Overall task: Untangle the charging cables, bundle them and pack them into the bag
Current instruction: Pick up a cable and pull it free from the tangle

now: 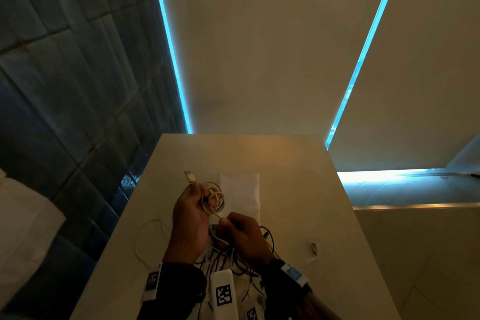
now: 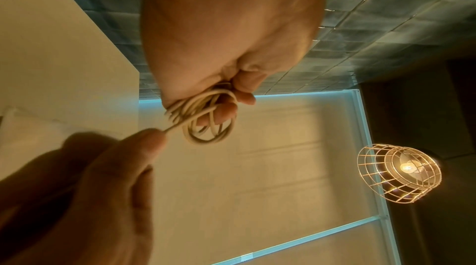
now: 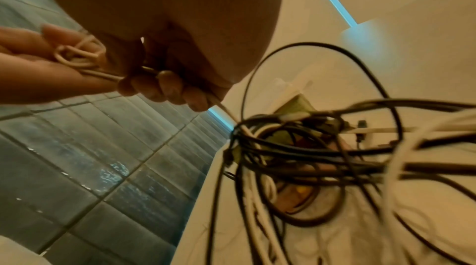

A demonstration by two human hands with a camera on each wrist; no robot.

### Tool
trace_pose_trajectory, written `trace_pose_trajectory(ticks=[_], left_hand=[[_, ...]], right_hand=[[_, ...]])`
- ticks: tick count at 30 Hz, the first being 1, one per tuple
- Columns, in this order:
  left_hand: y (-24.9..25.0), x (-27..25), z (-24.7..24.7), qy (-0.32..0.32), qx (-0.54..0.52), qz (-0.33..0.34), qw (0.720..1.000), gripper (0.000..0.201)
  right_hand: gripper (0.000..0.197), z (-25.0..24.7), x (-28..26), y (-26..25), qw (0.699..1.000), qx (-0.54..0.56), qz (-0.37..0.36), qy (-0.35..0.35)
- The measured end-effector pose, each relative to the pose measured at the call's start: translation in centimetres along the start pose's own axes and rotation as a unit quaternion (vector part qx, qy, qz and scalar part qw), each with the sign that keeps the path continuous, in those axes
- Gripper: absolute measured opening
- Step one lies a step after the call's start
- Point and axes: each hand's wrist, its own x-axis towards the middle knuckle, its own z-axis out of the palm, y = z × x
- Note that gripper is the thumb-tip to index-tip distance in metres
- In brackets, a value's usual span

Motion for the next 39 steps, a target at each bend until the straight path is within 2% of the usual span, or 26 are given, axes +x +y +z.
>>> trace_pose_trajectory(ticks=[10, 16, 19, 23, 26, 31, 33, 39], left_hand=[[0.7, -0.7, 0.1, -0.011, -0.016, -0.01, 1.0, 0.038], [1.9, -1.1, 0.8, -0.005, -0.057, -0.001, 0.998, 0.037], [2.3, -1.1, 0.9, -0.004, -0.066, 0.005, 0.998, 0.036], [3.0, -1.1, 0.7, -0.005, -0.08, 0.015, 0.997, 0.037], [3.3, -1.1, 0.7, 0.0, -0.079, 0.023, 0.997, 0.036], [2.9, -0.7, 0.4, 0.02, 0.022, 0.041, 0.999, 0.037], [2.4, -0.5, 0.3, 0.035, 0.075, 0.04, 0.996, 0.037], [0.3, -0.4, 0.4, 0.059, 0.185, -0.004, 0.981, 0.039]], right_hand=[[0.041, -1.9, -0.9, 3.5, 0.992, -0.126, -0.002, 0.027], [0.038, -2.5, -0.8, 5.8, 0.983, -0.176, 0.009, 0.044], [0.029, -2.5, -0.8, 5.9, 0.984, -0.175, 0.019, 0.031], [0.034, -2.7, -0.7, 6.7, 0.984, -0.175, 0.032, 0.019], [0.025, -2.8, -0.7, 7.0, 0.982, -0.183, 0.05, 0.021], [0.029, -3.3, 0.0, 4.7, 0.985, -0.131, 0.054, 0.1], [0.024, -3.4, 0.4, 3.1, 0.985, -0.103, 0.047, 0.13], [0.029, -1.8, 0.8, -0.1, 0.99, -0.055, -0.008, 0.129]])
